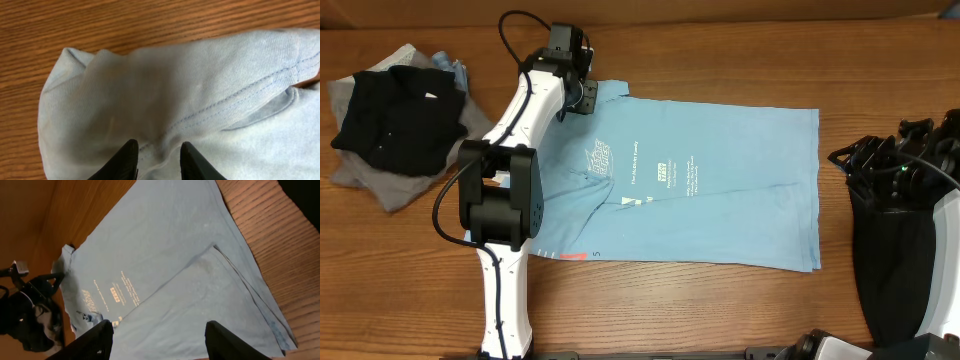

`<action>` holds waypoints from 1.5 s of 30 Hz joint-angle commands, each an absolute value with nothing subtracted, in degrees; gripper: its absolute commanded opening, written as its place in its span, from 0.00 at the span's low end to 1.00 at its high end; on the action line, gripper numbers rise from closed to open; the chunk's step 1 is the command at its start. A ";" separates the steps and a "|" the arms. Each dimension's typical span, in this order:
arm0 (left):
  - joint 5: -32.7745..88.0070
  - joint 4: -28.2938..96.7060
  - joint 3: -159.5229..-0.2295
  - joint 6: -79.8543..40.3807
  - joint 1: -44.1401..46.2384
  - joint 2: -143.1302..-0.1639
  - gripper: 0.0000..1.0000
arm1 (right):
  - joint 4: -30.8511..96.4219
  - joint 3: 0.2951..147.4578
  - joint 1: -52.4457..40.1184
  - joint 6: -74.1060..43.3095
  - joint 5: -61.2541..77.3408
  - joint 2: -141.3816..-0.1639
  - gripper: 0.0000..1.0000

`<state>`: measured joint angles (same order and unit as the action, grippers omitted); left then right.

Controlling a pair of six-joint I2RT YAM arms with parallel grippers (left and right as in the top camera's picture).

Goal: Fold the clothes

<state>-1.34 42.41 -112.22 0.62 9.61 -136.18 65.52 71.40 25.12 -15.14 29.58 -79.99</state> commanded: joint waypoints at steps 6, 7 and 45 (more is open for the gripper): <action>-1.72 42.02 -112.88 1.32 9.23 -138.23 0.28 | 65.10 72.44 25.08 -14.72 29.36 -79.20 0.63; -1.69 42.04 -112.88 1.32 9.23 -138.26 0.27 | 65.10 72.44 25.10 -14.72 29.36 -79.20 0.63; -1.87 62.57 -133.47 1.32 9.02 -138.06 0.04 | 49.69 72.44 24.62 -13.06 29.04 -79.88 0.62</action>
<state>-1.37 61.60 -131.41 0.84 9.61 -137.32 51.29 71.40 25.06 -13.58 29.47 -79.99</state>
